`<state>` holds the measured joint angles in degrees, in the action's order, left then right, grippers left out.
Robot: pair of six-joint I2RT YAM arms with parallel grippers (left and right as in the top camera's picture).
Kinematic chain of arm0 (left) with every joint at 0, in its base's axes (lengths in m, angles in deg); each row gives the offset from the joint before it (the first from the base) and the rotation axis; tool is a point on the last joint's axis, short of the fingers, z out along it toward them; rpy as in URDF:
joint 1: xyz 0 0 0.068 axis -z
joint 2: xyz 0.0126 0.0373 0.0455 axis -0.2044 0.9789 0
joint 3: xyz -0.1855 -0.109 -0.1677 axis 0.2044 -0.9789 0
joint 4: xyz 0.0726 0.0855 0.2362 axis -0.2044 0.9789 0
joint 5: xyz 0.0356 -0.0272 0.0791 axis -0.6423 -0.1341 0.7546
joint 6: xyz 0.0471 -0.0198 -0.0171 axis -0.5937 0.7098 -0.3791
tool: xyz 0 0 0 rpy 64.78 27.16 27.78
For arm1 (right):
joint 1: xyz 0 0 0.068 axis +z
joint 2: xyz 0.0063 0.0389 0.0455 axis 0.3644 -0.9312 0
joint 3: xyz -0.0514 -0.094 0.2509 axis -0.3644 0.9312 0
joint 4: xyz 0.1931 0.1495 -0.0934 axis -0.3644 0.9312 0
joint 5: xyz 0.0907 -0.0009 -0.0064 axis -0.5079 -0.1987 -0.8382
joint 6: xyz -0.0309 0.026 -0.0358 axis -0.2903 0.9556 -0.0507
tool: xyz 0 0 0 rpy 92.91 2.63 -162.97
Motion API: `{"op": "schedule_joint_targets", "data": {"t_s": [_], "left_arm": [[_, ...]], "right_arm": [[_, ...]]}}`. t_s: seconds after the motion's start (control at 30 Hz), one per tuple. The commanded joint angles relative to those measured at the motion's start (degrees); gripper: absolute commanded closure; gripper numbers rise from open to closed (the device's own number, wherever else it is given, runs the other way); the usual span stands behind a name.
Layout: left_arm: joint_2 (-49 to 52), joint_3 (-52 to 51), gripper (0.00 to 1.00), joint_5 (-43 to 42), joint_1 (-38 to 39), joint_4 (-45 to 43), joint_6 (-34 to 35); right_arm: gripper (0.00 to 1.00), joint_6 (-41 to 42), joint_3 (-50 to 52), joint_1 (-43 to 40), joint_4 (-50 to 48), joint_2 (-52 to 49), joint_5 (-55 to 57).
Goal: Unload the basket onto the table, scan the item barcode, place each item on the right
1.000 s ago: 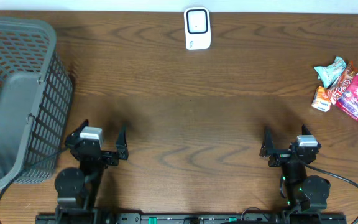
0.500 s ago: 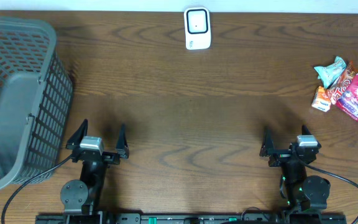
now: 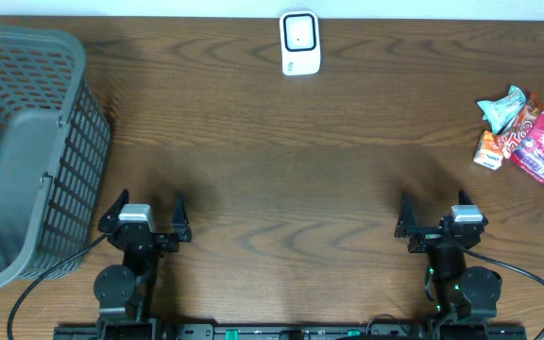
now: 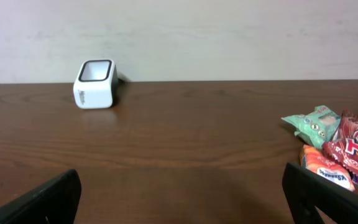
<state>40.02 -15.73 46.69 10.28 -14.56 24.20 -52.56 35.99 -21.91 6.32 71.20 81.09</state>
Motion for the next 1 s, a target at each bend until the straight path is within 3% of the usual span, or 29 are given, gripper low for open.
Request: {"op": "schedule_joint_targets", "data": {"t_s": [0.0, 0.97], "left_arm": [[-0.5, -0.28, 0.02, 0.11, -0.61, 3.5, 0.46], [-0.48, -0.28, 0.02, -0.11, -0.61, 3.34, 1.16]], "right_arm": [[0.01, -0.83, 0.09, -0.33, 0.22, 0.35, 0.26], [0.01, -0.83, 0.09, -0.33, 0.22, 0.35, 0.26]]}}
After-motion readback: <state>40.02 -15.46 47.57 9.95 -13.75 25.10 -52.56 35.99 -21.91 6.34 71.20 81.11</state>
